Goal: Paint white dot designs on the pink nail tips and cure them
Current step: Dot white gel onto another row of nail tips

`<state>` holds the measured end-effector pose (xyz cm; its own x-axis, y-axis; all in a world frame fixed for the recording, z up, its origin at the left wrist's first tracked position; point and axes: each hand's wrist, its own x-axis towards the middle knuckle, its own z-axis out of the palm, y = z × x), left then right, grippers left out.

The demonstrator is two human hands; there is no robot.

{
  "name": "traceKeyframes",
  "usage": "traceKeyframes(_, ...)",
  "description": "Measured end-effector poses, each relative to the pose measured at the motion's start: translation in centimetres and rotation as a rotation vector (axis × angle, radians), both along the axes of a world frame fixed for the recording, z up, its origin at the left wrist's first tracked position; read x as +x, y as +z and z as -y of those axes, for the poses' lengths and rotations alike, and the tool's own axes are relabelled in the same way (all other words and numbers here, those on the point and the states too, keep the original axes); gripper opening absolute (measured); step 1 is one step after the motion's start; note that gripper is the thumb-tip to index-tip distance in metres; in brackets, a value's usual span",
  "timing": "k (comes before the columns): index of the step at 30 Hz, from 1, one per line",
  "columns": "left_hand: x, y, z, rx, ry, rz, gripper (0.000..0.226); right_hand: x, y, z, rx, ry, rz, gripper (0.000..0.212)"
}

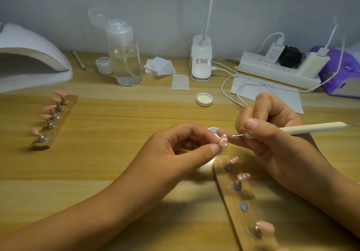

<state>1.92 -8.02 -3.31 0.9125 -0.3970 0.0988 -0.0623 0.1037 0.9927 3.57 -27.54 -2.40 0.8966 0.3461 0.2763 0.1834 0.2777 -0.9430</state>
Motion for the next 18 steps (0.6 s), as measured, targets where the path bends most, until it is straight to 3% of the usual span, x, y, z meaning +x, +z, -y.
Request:
traceKeyframes(6, 0.03, -0.09, -0.05, 0.023, 0.006, 0.01, 0.005, -0.08, -0.05, 0.05, -0.074, 0.021, 0.041, 0.016)
traceKeyframes(18, -0.02, -0.04, 0.03, 0.022, 0.012, 0.009, 0.007, -0.19, -0.14, -0.18, -0.022, 0.047, 0.027, 0.016)
